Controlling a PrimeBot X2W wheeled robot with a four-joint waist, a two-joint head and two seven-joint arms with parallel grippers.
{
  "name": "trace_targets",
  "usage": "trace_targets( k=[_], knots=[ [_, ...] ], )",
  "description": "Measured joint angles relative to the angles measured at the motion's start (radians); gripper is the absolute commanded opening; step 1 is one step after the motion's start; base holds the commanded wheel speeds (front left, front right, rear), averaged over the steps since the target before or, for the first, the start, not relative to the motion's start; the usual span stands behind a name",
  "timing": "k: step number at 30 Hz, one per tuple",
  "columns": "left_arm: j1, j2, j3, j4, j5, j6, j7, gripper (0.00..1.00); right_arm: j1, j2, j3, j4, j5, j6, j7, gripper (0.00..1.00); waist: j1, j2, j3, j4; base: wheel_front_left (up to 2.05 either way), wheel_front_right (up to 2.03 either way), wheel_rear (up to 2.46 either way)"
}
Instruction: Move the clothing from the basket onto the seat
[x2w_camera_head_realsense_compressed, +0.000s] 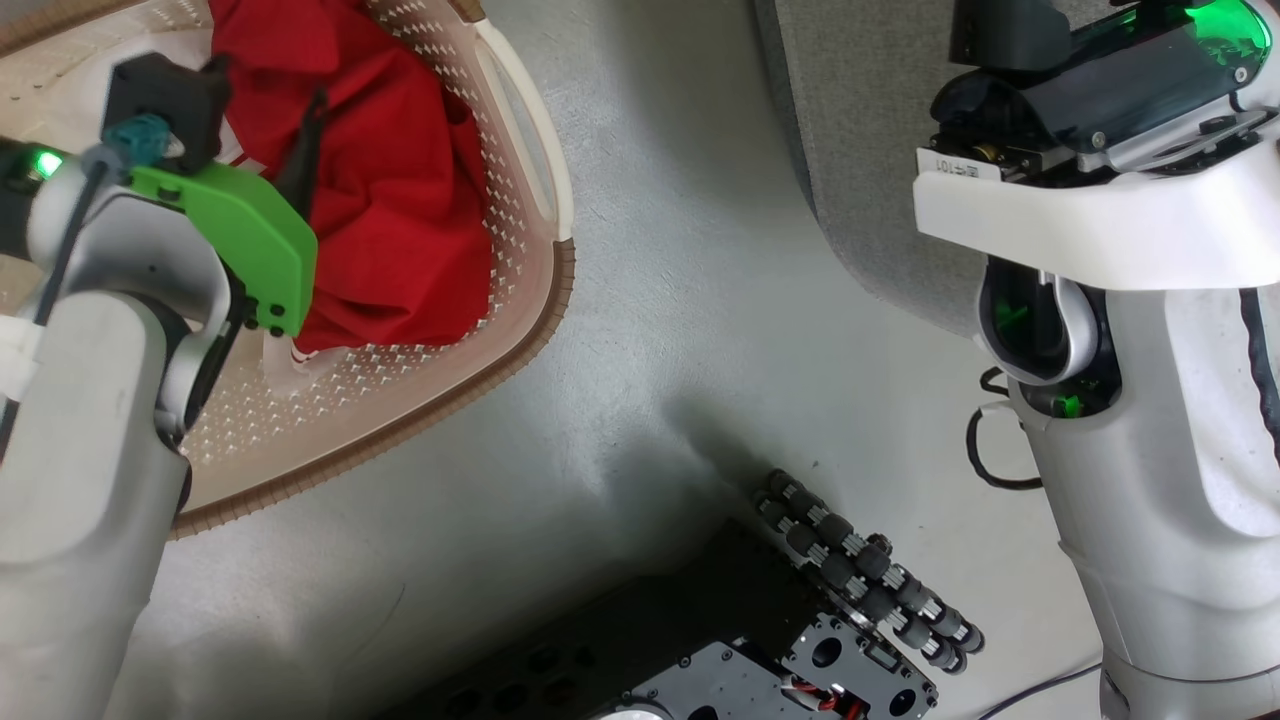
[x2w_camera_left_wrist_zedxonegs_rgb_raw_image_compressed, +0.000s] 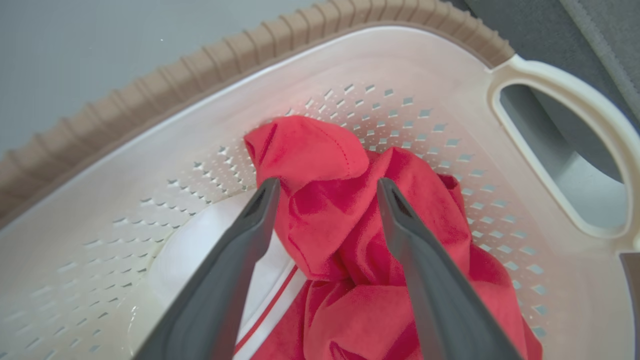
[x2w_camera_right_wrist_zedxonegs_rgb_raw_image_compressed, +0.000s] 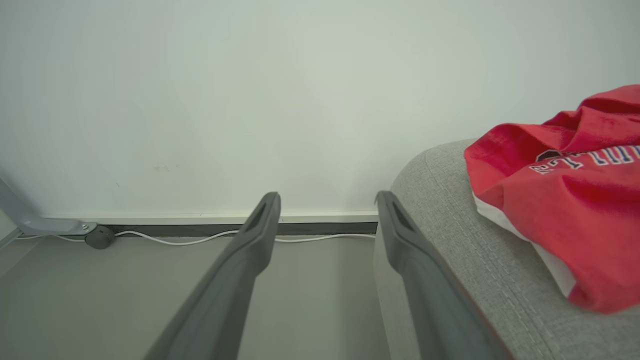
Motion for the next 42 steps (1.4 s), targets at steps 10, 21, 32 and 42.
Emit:
trace_targets(
  k=[10, 21, 32, 42],
  knots=[
    [-0.020, -0.002, 0.005, 0.016, 0.001, 0.001, -0.017, 1.00, 0.000, 0.000, 0.010, 0.009, 0.000, -0.001, 0.000, 1.00, 0.0000, 0.0000, 0.003, 0.007, 0.00, 0.00, 0.00],
    [-0.022, -0.032, -0.023, 0.039, -0.015, -0.004, -0.036, 1.00, 0.000, 0.000, 0.016, 0.017, 0.000, -0.001, 0.000, 1.00, 0.0000, 0.0000, 0.014, 0.015, 0.00, 0.00, 0.00],
    [-0.025, -0.058, -0.062, 0.096, -0.057, -0.020, -0.116, 0.00, 0.001, 0.001, -0.029, 0.053, -0.013, -0.001, 0.000, 1.00, 0.0000, 0.0000, -0.022, 0.024, 0.00, 0.00, 0.00],
    [0.004, -0.100, -0.039, 0.102, -0.121, -0.028, -0.276, 0.00, 0.042, 0.002, -0.114, 0.099, -0.095, -0.001, 0.000, 1.00, 0.0000, 0.0000, -0.112, 0.073, 0.00, 0.00, 0.00]
  ],
)
